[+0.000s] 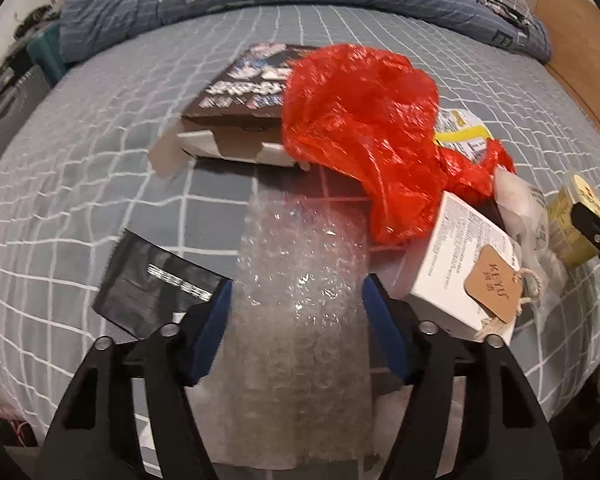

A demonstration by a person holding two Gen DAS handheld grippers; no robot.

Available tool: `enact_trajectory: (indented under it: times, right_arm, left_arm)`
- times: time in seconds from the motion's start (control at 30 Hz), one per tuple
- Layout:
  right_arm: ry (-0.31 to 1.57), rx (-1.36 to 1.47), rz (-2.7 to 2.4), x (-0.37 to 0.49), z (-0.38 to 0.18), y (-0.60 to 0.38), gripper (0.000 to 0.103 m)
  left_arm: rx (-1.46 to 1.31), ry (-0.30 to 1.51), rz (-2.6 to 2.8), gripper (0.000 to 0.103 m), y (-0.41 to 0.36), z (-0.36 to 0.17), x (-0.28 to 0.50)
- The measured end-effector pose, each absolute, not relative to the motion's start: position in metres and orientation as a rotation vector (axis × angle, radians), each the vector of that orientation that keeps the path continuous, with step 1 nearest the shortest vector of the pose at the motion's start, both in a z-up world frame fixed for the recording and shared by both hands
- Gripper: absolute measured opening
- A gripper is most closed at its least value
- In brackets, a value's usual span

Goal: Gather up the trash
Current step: 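Grasp the bubble wrap with the left tool while the right tool grasps the yogurt cup, then lift the bubble wrap and yogurt cup and carry both toward the black bin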

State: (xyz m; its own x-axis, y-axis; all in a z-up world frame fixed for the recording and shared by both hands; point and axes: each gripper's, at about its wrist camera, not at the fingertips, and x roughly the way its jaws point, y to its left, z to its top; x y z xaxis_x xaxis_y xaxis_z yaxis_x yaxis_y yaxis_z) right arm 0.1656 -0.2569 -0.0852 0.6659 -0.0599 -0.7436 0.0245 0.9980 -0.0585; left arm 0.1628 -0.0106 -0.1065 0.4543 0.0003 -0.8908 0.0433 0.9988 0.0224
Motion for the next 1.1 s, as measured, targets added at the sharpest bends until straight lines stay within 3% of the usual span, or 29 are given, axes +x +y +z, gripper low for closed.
enact_trajectory:
  times: [0.07,0.23,0.33,1.1]
  right_arm:
    - [0.838,-0.051,-0.052,0.166,-0.086,-0.257,0.089]
    - [0.832,-0.042,-0.054,0.166,-0.085,-0.259,0.085]
    - [0.829,-0.04,-0.055,0.166,-0.085,-0.26,0.085]
    - [0.766,-0.028,-0.077,0.148,-0.051,-0.262,0.085]
  left_arm:
    - [0.041,1.102,-0.034,0.058,-0.013,-0.108,0.162]
    - [0.015,1.094,-0.057,0.034,-0.013,-0.104,0.162]
    - [0.015,1.088,-0.059,0.028,-0.013,-0.101,0.162]
    - [-0.007,1.026,-0.01,0.025,0.002,-0.064,0.146]
